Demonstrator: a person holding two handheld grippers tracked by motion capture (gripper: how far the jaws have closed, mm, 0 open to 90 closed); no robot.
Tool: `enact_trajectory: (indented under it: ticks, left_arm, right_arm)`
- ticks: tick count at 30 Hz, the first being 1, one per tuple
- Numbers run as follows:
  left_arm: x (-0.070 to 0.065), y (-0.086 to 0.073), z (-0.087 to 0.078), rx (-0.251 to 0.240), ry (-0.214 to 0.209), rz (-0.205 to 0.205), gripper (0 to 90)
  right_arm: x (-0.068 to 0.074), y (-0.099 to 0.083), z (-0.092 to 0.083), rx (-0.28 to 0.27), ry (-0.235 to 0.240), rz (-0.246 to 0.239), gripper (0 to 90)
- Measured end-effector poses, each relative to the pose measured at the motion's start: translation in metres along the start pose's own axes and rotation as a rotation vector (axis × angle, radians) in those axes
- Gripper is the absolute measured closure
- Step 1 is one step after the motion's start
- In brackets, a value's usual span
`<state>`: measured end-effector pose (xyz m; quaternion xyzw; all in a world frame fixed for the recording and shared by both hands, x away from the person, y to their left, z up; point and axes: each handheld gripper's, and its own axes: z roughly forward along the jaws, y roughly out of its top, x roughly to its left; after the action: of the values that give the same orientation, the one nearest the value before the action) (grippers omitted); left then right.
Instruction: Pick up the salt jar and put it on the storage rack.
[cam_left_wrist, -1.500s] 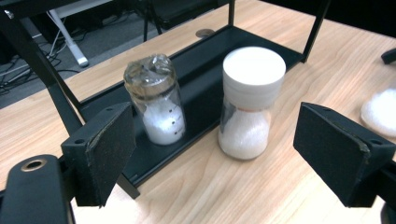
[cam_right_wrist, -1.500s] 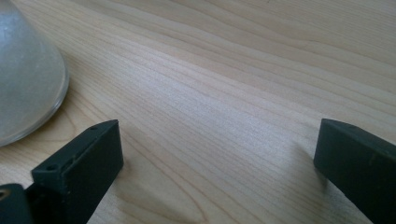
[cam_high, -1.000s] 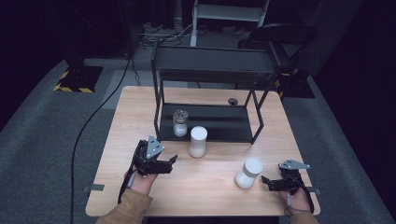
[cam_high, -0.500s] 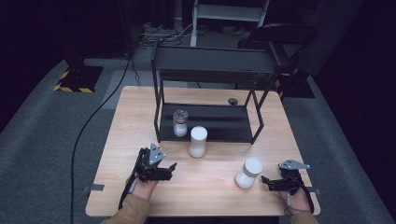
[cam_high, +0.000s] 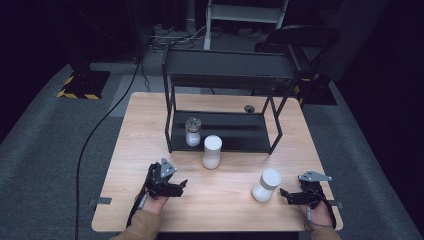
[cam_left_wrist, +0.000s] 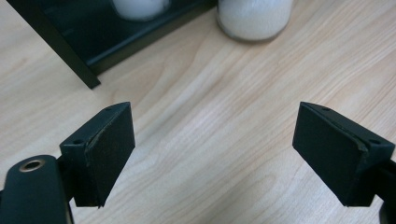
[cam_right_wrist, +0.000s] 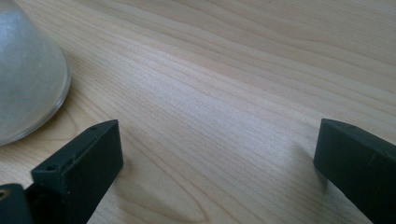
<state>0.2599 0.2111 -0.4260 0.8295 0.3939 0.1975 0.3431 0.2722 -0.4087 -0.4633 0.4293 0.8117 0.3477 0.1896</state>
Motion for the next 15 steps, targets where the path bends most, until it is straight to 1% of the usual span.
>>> enact_trajectory:
  ticks: [4,10,15]
  left_arm:
    - [0.002,0.001,0.006,0.033,-0.011,-0.005,12.0]
    - [0.005,0.001,0.013,0.066,-0.011,-0.017,11.6]
    - [0.008,0.001,0.019,0.106,-0.009,-0.03,9.7]
  right_arm:
    - [0.0,0.0,0.0,0.0,0.0,0.0,1.1]
    - [0.0,0.0,0.0,0.0,0.0,0.0,1.0]
    - [0.0,0.0,0.0,0.0,0.0,0.0,1.1]
